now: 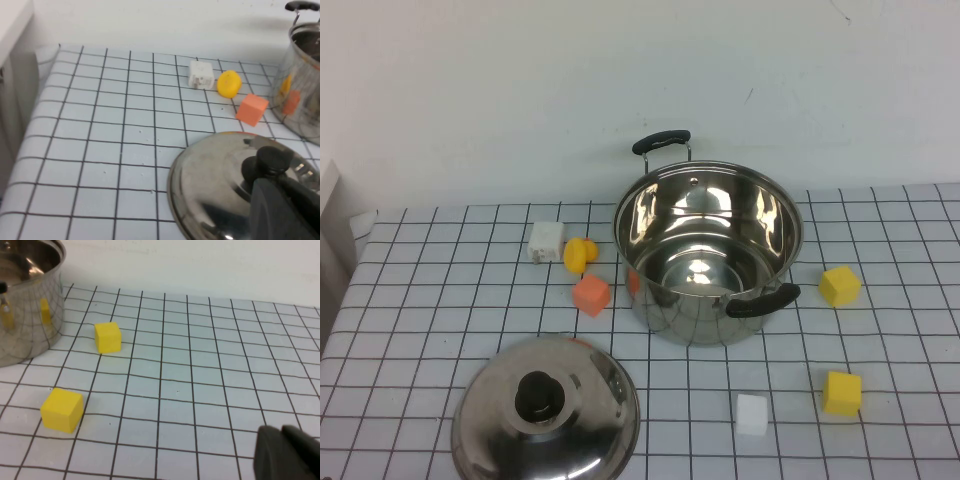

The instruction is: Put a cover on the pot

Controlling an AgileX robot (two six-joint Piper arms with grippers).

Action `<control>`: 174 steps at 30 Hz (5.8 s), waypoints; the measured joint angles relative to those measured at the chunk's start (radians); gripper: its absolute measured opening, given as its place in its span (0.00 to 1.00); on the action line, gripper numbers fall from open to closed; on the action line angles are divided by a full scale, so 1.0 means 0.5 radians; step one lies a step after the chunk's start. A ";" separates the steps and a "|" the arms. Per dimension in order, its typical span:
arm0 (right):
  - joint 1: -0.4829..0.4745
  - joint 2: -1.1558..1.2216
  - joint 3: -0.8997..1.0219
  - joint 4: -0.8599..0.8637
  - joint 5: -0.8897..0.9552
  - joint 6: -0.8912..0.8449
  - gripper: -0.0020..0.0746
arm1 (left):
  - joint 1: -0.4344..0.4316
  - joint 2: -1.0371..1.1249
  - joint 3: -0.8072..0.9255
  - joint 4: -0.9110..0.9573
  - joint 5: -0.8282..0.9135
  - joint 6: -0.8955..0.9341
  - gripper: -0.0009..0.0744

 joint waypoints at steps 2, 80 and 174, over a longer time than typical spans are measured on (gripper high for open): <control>0.000 0.000 0.000 0.000 0.000 0.000 0.04 | 0.000 0.000 0.000 0.010 0.000 0.008 0.01; 0.000 0.000 0.000 0.000 0.000 0.000 0.04 | 0.000 0.607 -0.887 -0.366 -0.856 0.209 0.01; 0.000 0.000 0.000 0.000 0.000 0.000 0.04 | -0.383 2.787 -1.081 0.045 -2.050 -0.003 0.45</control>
